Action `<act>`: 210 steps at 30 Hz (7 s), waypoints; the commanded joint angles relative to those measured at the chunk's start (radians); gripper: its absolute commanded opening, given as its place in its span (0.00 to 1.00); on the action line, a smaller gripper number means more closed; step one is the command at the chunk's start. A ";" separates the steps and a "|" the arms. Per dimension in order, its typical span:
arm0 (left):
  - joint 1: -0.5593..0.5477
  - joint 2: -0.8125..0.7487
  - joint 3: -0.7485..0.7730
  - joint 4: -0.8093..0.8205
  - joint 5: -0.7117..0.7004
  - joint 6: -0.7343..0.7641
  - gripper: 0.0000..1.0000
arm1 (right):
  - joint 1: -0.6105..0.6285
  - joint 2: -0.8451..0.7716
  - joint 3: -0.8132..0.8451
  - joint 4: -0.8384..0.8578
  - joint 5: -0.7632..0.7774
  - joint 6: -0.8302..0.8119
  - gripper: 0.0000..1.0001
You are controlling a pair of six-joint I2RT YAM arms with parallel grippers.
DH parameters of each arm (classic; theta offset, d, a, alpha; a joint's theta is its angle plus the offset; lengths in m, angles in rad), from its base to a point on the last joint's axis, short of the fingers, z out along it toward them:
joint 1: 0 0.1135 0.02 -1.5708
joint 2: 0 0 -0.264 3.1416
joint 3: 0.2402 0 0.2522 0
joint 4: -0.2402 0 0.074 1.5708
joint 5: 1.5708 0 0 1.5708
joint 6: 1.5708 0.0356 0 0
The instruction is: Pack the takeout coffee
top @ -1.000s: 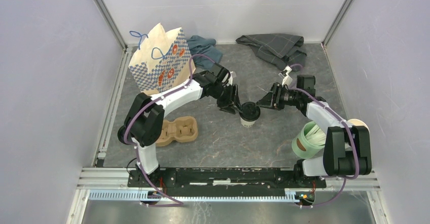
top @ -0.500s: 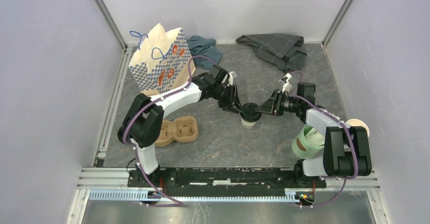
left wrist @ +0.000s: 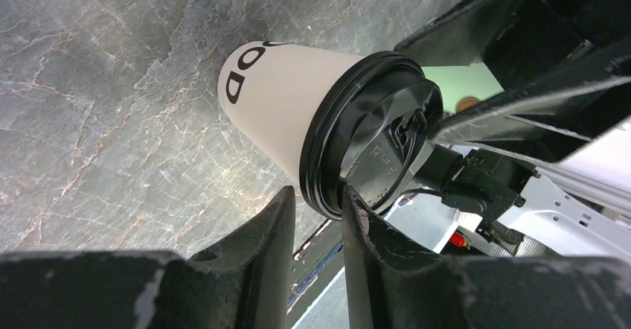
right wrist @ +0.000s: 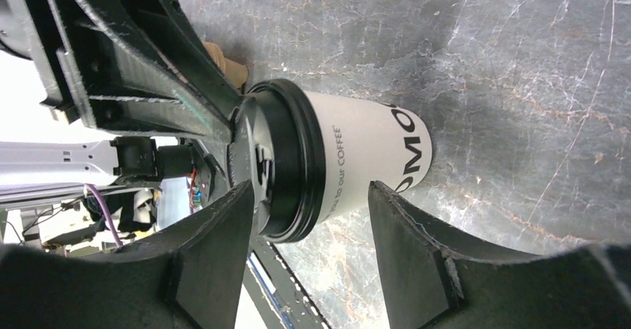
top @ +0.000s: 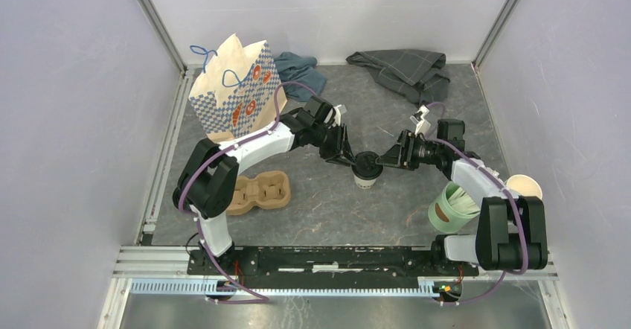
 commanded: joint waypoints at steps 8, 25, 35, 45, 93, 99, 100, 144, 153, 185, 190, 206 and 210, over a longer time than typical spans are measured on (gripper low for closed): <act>-0.003 0.034 0.025 -0.147 -0.092 0.026 0.35 | -0.001 -0.100 0.153 -0.267 0.171 -0.069 0.66; -0.007 0.049 0.072 -0.148 -0.076 0.012 0.34 | 0.067 -0.082 0.108 -0.307 0.191 -0.065 0.50; -0.029 0.057 0.072 -0.143 -0.071 0.004 0.33 | 0.067 -0.060 0.033 -0.285 0.228 -0.088 0.43; -0.052 0.043 0.002 -0.147 -0.108 0.017 0.31 | 0.077 -0.075 0.030 -0.365 0.404 -0.183 0.43; -0.032 -0.472 0.075 -0.314 -0.392 0.084 0.93 | 0.693 0.169 0.592 -0.674 1.030 -0.426 0.94; -0.032 -0.455 0.097 -0.316 -0.386 0.089 0.93 | 0.684 0.154 0.551 -0.645 1.127 -0.383 0.88; -0.032 -0.451 0.099 -0.316 -0.383 0.089 0.93 | 0.676 0.151 0.545 -0.636 1.143 -0.380 0.89; -0.032 -0.446 0.177 -0.363 -0.340 0.057 0.93 | 0.174 0.218 0.617 -0.477 1.117 -0.390 0.98; -0.031 -0.391 0.215 -0.371 -0.319 0.091 0.93 | 0.174 0.238 0.613 -0.490 1.133 -0.386 0.98; 0.110 -0.254 0.082 -0.011 -0.037 -0.160 0.93 | 0.307 0.001 0.366 -0.333 0.847 -0.564 0.98; 0.115 -0.054 0.151 0.031 0.021 -0.141 0.93 | 0.366 -0.011 0.348 -0.325 0.867 -0.566 0.98; 0.048 0.265 0.301 0.195 0.175 -0.145 0.95 | 0.424 -0.006 0.346 -0.314 0.858 -0.574 0.98; 0.023 0.303 0.311 0.159 0.152 -0.123 0.90 | 0.429 -0.003 0.357 -0.320 0.868 -0.576 0.98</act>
